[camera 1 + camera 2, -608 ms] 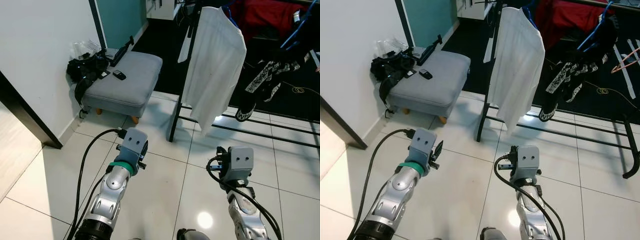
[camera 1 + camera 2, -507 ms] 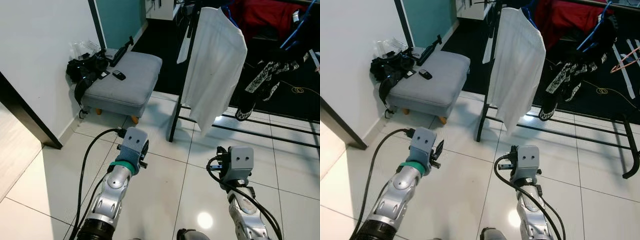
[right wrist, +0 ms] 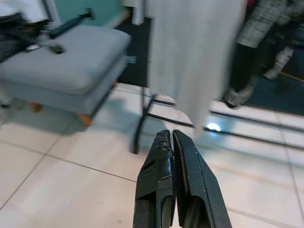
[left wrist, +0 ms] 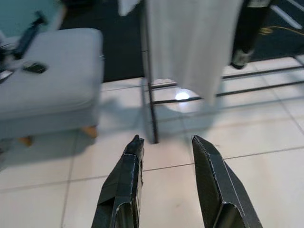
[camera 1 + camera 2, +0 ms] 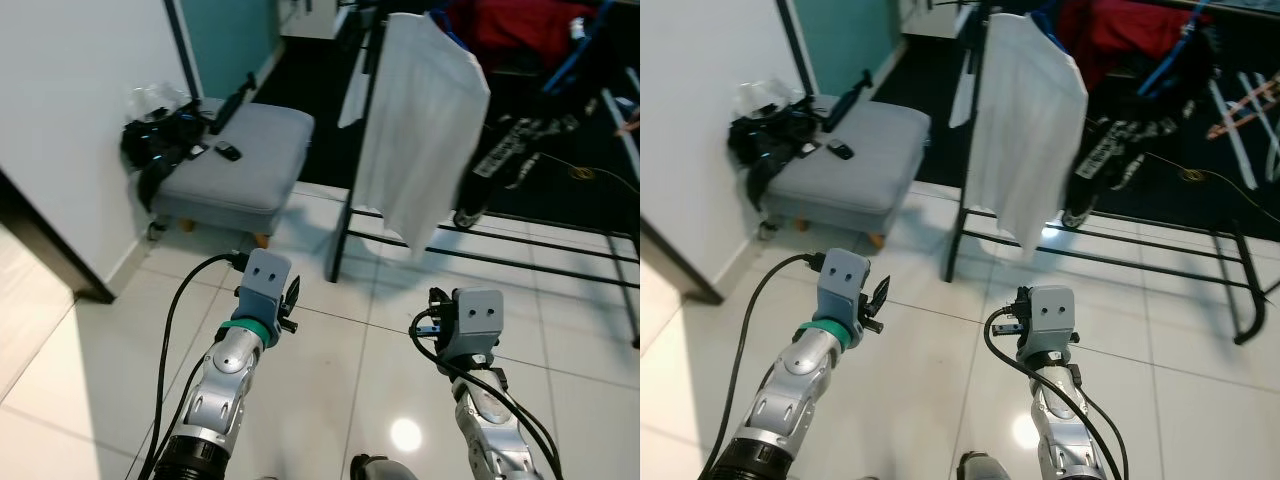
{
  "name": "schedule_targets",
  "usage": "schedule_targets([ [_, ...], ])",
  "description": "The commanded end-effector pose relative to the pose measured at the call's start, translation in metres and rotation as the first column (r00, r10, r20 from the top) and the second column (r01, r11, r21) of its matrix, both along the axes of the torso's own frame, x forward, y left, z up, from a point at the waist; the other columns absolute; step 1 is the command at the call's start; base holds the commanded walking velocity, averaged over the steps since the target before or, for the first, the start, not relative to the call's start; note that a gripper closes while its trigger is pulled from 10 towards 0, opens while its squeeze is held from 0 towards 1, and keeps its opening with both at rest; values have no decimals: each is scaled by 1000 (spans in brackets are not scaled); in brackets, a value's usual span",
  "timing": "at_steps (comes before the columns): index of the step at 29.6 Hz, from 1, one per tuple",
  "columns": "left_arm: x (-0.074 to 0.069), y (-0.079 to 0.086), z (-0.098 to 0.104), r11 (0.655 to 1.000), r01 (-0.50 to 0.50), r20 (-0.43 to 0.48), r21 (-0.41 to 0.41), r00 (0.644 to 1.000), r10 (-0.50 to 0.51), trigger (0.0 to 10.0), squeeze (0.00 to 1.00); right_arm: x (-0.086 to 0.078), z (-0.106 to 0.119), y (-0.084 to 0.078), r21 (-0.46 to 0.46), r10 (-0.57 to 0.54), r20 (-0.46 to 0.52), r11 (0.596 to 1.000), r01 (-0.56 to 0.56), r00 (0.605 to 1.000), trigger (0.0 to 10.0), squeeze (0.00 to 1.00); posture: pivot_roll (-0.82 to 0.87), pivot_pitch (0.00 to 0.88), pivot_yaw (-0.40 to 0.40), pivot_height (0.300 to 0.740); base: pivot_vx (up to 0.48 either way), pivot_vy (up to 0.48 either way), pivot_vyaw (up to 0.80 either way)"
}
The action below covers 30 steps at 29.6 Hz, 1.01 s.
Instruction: Hang hanger
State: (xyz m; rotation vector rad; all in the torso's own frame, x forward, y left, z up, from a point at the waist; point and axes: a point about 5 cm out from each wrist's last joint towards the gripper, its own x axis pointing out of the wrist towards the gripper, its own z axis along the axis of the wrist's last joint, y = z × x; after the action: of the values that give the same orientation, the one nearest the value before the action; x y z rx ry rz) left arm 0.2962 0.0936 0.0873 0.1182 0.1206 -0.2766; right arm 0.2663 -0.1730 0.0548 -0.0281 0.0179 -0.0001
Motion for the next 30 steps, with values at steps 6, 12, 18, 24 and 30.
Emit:
schedule_targets([
  [6,2,-3,4,1000,12,5,-16,1000,-12,10000,0,-2,-4,-4,11,-14,-25,1000,15,1000,10000,0,-120,19,54,740,0,0,-788],
  [12,3,-3,5,1000,12,11,-11,1000,-12,10000,0,-2,-4,-4,13,-11,-25,1000,11,1000,10000,0,-119,18,54,740,0,0,-788],
  [18,6,-1,6,1000,2,15,-5,1000,-2,10000,0,0,-3,-2,15,-4,-24,1000,5,1000,10000,0,-119,16,55,740,0,0,-788],
  [24,7,0,8,1000,-5,54,10,999,4,10000,0,3,5,2,-39,39,23,999,-38,999,10000,0,-121,14,56,740,53,0,-609],
  [30,7,0,10,1000,-4,75,22,997,3,10000,0,7,13,6,-56,63,57,997,-60,996,10000,0,-119,13,55,740,453,0,0],
])
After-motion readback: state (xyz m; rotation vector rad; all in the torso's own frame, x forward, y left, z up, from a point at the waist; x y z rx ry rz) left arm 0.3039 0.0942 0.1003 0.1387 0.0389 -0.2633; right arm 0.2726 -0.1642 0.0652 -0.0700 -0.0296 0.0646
